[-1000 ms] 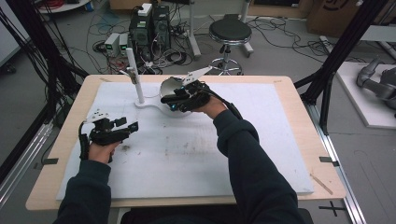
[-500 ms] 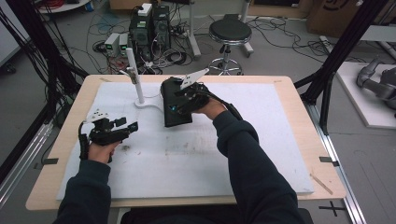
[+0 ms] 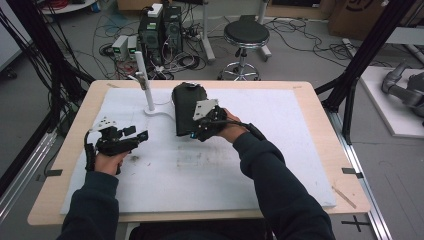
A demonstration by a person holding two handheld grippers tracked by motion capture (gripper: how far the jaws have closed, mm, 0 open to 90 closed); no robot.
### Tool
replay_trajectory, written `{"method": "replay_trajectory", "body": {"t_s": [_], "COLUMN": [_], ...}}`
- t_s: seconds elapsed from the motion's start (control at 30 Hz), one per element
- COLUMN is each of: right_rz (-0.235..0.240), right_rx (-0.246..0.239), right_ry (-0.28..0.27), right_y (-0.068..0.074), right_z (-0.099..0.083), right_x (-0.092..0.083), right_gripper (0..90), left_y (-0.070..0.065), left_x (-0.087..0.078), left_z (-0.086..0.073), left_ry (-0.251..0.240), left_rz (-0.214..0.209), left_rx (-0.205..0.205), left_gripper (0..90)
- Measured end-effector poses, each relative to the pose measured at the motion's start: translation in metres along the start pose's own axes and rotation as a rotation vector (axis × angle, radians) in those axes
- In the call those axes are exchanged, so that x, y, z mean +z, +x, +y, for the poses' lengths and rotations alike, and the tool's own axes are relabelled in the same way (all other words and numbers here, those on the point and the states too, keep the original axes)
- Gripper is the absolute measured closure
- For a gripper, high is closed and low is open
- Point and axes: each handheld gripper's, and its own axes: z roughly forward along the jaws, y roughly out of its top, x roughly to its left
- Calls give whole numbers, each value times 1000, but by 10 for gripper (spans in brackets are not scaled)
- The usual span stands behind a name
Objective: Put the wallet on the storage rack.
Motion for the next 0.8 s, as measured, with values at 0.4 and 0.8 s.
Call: {"method": "replay_trajectory", "body": {"t_s": [0.4, 0.8], "right_rz": [-23, -82], "right_rx": [-1, 206], "right_ry": [-47, -186], "right_y": [2, -22], "right_z": [1, 8], "right_x": [3, -11], "right_gripper": [376, 626], "left_y": [0, 0], "left_x": [0, 1], "left_z": [0, 0], "left_ry": [1, 1], "left_rz": [-5, -5], "left_rx": [-6, -6], "left_gripper": [318, 318]}}
